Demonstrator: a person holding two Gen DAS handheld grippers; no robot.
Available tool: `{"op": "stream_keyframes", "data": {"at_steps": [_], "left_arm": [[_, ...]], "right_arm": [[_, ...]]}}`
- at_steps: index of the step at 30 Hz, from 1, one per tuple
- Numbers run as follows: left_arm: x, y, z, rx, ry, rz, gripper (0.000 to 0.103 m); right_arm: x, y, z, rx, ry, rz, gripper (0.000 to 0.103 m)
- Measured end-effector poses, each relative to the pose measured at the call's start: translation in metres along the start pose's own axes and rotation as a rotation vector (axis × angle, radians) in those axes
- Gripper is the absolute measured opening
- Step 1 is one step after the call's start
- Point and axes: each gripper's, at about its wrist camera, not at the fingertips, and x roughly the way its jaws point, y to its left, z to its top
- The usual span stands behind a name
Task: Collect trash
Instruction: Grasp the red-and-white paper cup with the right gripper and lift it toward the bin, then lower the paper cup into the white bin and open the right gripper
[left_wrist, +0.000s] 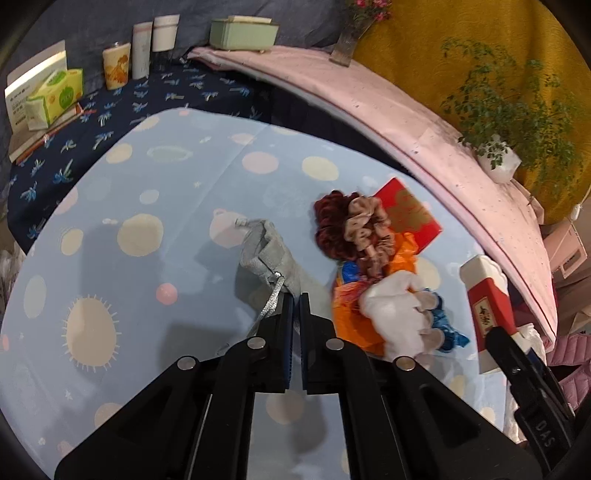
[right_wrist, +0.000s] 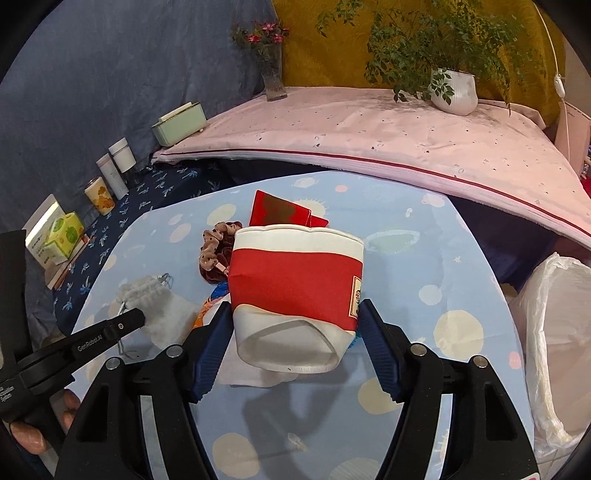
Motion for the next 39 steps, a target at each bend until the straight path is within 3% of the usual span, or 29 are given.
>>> {"op": "stream_keyframes", "data": {"at_steps": [8,16,24,39], "left_arm": [[-0.049,-0.049,0.003,0.075,-0.084,-0.068,0.002],[-0.076,-0.109,-0.008,0.160,-0.092,-0.179,0.002],[-0.079,-0.179,-0.029,0.256,-0.059,-0.274,0.003],[-0.058,-0.311,-0.087,0.446,0.081,-0.429,0.003]], "right_arm": [[-0.029,-0.017,-0.001,0.025,-0.046,-0.001,0.066],[-0.062,-0.053,-0.004,0.068,-0.099,-0.034,0.066],[-0.089,-0.105,-0.013,0.123,-0.134,-0.113,0.066],[-0.125,-0.234,-0.046,0.327,-0.146,-0.262,0.066]]}}
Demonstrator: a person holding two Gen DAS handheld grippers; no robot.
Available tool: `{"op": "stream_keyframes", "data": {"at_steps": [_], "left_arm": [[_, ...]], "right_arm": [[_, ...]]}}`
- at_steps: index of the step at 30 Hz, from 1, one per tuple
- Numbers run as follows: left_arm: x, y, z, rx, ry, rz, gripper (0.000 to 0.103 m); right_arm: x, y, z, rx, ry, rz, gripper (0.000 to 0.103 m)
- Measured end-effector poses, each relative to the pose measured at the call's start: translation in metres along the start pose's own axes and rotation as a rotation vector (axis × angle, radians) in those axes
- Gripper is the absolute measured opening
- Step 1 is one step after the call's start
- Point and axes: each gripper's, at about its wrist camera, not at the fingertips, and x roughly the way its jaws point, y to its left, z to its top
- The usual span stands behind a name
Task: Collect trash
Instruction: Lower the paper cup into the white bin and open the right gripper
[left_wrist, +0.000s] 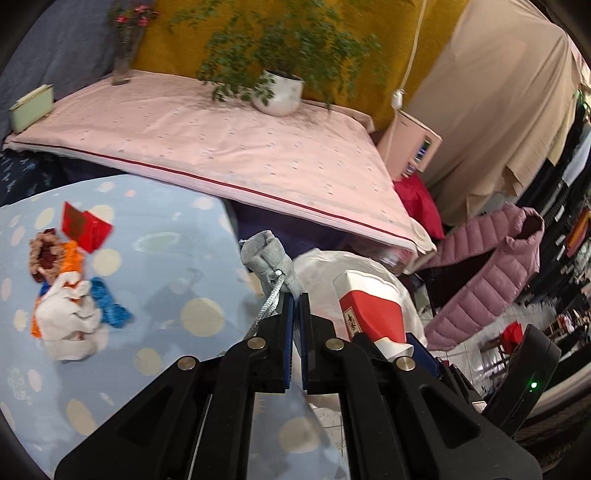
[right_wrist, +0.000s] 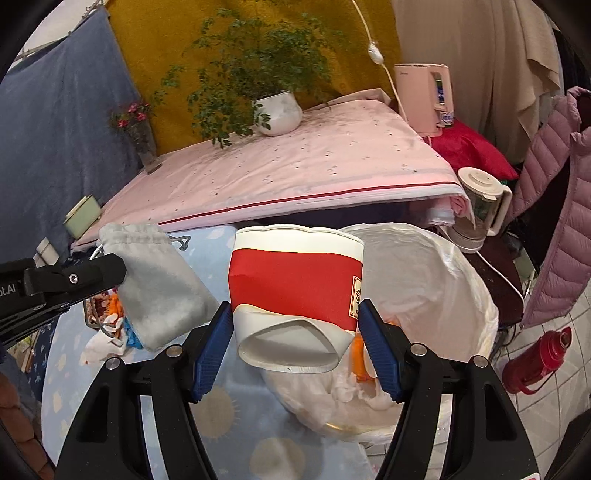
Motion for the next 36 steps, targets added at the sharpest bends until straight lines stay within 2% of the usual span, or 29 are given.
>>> {"op": "stream_keyframes", "data": {"at_steps": [5,10,11,12,14,18,27,31,36], "left_arm": [[0.023,-0.029,-0.001,0.046,0.041,-0.032,0.003],[0.037,-0.047,-0.005,0.087,0.046,-0.040,0.006],[0.039,-0.049,-0.005,0.089,0.044,-0.036,0.015],[0.040,-0.050,-0.006,0.088,0.041,-0.026,0.033],[0.040,-0.049,-0.006,0.074,0.028,-0.001,0.056],[0.038,-0.043,-0.006,0.067,0.019,0.010,0.056],[0.031,-0.022,-0.010,0.075,-0.010,0.127,0.058],[0.026,-0.011,-0.010,0.051,-0.017,0.145,0.063],[0.022,0.001,-0.010,0.032,-0.025,0.165,0.063]], "right_arm": [[0.002,-0.030,-0.001,0.047,0.003,-0.031,0.066],[0.004,-0.046,-0.003,0.070,0.008,-0.049,0.066],[0.004,-0.049,-0.002,0.076,0.009,-0.051,0.066],[0.005,-0.051,-0.002,0.080,0.009,-0.052,0.066],[0.005,-0.053,-0.002,0.084,0.008,-0.055,0.066],[0.009,-0.053,-0.002,0.088,0.012,-0.055,0.066],[0.015,-0.038,-0.001,0.065,0.023,-0.045,0.067],[0.016,-0.030,0.000,0.050,0.026,-0.038,0.067],[0.015,-0.022,0.001,0.029,0.027,-0.032,0.068]]}}
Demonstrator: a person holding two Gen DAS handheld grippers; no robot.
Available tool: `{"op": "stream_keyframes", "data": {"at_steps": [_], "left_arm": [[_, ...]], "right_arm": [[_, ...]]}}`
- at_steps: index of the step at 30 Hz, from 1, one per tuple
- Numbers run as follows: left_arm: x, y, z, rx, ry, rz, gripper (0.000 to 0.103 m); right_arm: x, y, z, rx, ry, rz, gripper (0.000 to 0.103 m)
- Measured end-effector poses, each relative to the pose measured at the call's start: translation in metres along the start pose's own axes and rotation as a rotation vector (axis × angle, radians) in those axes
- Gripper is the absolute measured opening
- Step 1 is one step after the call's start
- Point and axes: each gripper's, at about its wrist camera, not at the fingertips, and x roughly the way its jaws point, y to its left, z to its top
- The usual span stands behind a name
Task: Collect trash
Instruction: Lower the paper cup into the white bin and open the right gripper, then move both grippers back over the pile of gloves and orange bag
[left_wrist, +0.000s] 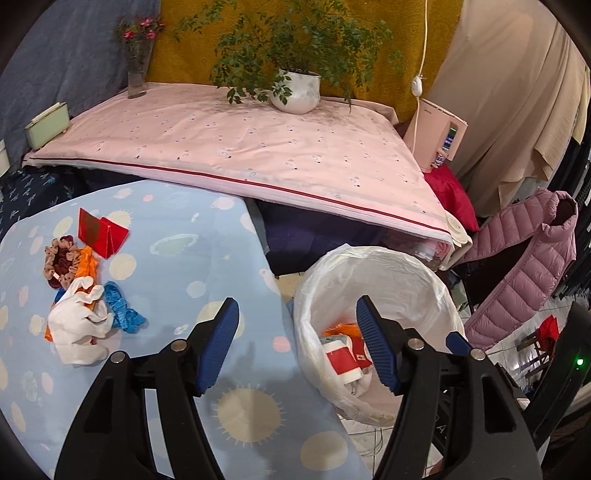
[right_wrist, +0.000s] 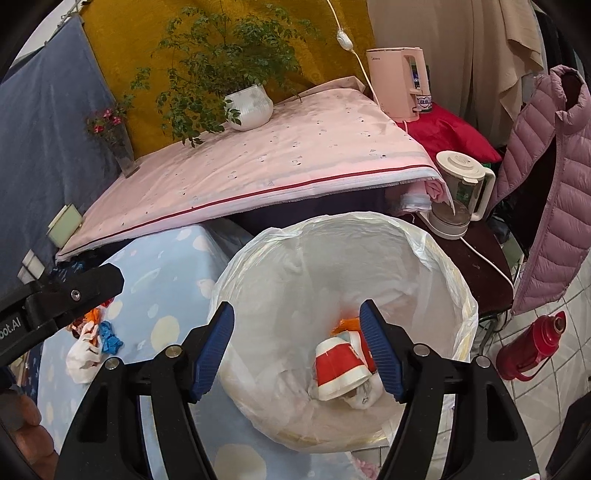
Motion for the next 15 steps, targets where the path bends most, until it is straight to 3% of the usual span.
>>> {"op": "stream_keyframes", "data": {"at_steps": [15], "left_arm": [[-0.008,0.043,-0.008,-0.059,-0.009,0.063,0.063]], "right_arm": [[0.001,0.044,-0.008,-0.082,0.021,0.027,0.068]]}}
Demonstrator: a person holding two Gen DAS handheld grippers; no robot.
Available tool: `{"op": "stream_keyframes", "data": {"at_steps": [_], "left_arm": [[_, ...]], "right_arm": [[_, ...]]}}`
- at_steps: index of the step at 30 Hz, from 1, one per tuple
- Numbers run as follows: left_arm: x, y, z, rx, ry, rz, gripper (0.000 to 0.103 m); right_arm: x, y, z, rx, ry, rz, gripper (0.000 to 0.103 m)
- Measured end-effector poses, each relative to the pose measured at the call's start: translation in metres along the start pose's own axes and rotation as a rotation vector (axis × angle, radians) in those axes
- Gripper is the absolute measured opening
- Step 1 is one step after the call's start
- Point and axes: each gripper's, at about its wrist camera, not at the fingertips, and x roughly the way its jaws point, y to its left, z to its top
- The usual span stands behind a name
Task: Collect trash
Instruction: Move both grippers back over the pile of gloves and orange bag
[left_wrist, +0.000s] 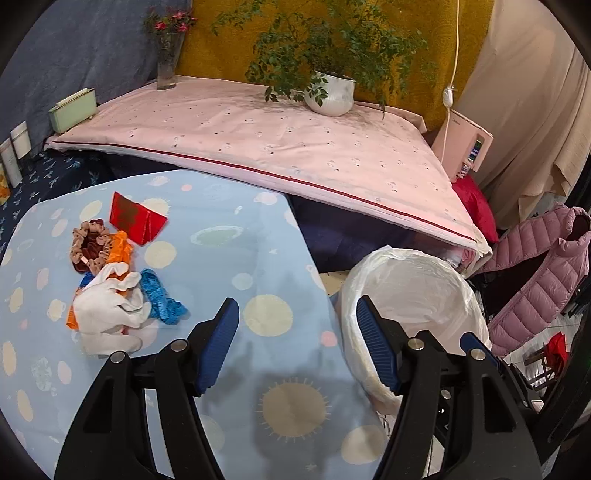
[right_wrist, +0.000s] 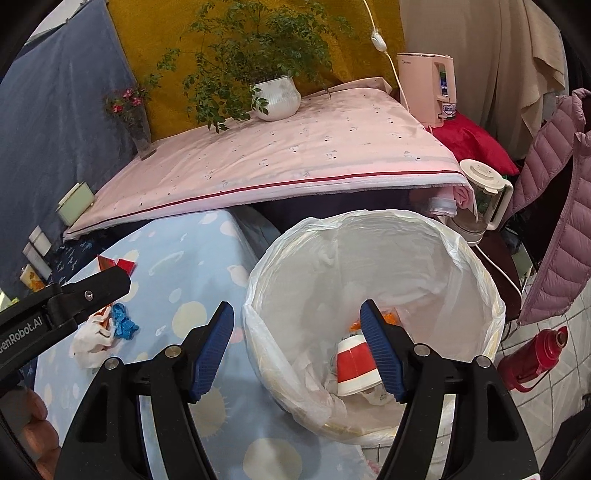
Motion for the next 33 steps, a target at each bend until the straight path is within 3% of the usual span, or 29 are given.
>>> {"op": "stream_keyframes", "data": {"at_steps": [16,33], "left_arm": [[-0.006,0.063,-0.010,-0.081,-0.004,0.088,0.063],[-0.007,0.186,-0.042,-0.191,0.044,0.335,0.067]], "right_arm": [[0.003,0.056,-0.008,-0.105,0.024,0.044,0.068],[0.021,0.161,-0.041,-0.287,0.099,0.152,0.068]]}}
